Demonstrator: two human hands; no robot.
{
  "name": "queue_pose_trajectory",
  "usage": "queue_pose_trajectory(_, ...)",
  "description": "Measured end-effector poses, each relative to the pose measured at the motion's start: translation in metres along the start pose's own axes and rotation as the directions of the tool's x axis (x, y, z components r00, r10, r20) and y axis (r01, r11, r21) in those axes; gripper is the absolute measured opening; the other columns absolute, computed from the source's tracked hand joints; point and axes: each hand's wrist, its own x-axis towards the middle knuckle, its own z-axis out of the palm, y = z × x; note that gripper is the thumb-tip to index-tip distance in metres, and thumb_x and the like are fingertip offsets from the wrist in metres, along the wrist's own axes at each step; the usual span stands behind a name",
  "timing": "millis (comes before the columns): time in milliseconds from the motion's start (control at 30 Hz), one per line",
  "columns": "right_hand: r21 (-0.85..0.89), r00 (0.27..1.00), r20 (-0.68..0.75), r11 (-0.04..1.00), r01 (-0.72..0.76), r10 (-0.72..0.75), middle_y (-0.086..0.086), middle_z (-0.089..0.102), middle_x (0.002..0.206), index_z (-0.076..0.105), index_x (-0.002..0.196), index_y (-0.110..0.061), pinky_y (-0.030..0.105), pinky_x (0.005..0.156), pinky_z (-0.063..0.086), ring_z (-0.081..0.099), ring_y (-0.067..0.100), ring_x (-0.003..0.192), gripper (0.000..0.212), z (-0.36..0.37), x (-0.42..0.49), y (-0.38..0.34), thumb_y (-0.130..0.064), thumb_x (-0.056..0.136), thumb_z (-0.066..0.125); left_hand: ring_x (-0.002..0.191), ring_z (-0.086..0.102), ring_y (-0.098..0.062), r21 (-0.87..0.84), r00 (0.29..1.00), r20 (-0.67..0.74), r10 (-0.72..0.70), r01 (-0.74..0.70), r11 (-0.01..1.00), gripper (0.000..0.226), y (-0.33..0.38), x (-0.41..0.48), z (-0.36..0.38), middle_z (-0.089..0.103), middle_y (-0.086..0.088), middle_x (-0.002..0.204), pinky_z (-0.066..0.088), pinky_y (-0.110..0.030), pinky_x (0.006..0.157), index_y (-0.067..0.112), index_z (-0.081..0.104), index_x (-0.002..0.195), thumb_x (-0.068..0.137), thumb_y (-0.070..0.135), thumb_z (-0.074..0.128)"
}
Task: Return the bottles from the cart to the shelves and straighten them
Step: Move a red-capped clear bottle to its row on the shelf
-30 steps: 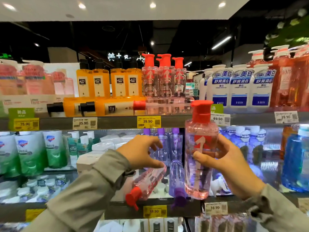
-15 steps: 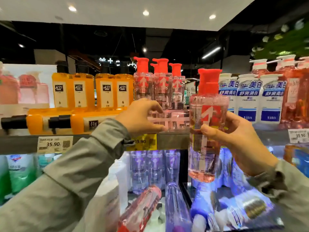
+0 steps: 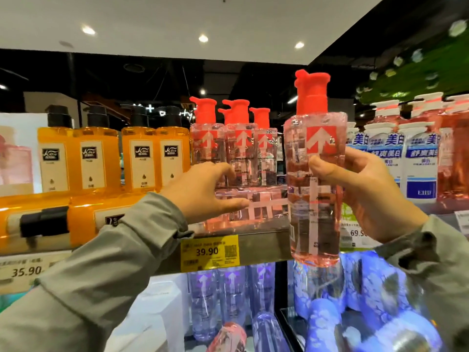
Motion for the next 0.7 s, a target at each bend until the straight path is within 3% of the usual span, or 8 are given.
queue_pose_trajectory(133,0.002,1.000,0.009,1.000,0.004,-0.004,0.001,0.075,0.094,0.069,0.099,-0.018,0.050,0.084,0.055,0.071,0.019,0.089,0.040,-0.004,0.006,-0.004,-0.034,0.065,0.079,0.114,0.051,-0.014,0.048,0.994,0.099,-0.041,0.037,0.998,0.083,0.002,0.005,0.000,0.052,0.004,0.130,0.046,-0.036,0.099,0.027,0.049,0.125,0.058,0.077,0.047)
queue_pose_trajectory(233,-0.005,1.000,0.014,1.000,0.016,-0.016,0.003,0.074,0.098,0.072,0.095,-0.021,0.050,0.080,0.056,0.070,0.022,0.092,0.051,-0.009,0.013,-0.003,-0.048,0.054,0.085,0.118,0.051,-0.016,0.041,0.982,0.175,-0.075,0.069,0.997,0.093,0.002,0.008,0.003,0.049,0.003,0.137,0.045,-0.036,0.101,0.028,0.044,0.130,0.053,0.078,0.049)
queue_pose_trajectory(333,0.013,0.999,0.025,1.000,0.024,-0.025,0.007,0.073,0.102,0.072,0.097,-0.020,0.045,0.079,0.059,0.069,0.027,0.096,0.061,-0.016,0.018,0.001,-0.055,0.049,0.084,0.120,0.049,-0.016,0.030,0.979,0.186,-0.088,0.084,0.996,0.087,0.002,0.010,0.004,0.048,0.004,0.139,0.043,-0.032,0.102,0.028,0.042,0.133,0.060,0.071,0.060)
queue_pose_trajectory(600,0.103,0.998,0.056,0.994,0.021,-0.027,0.005,0.074,0.097,0.074,0.088,-0.021,0.041,0.071,0.060,0.070,0.024,0.091,0.032,-0.023,0.024,0.006,-0.039,0.061,0.074,0.123,0.044,-0.013,-0.041,0.978,0.180,-0.101,0.110,0.993,0.080,0.001,0.006,0.005,0.046,0.006,0.140,0.038,-0.029,0.104,0.025,0.042,0.134,0.067,0.057,0.070)
queue_pose_trajectory(700,0.106,0.998,0.064,0.994,0.022,-0.029,0.003,0.074,0.096,0.070,0.096,-0.018,0.034,0.068,0.060,0.071,0.022,0.090,0.040,-0.023,0.027,0.005,-0.038,0.061,0.071,0.121,0.046,-0.013,-0.054,0.978,0.174,-0.114,0.125,0.991,0.079,0.002,0.006,0.005,0.048,0.004,0.137,0.039,-0.029,0.104,0.025,0.044,0.131,0.065,0.054,0.073)
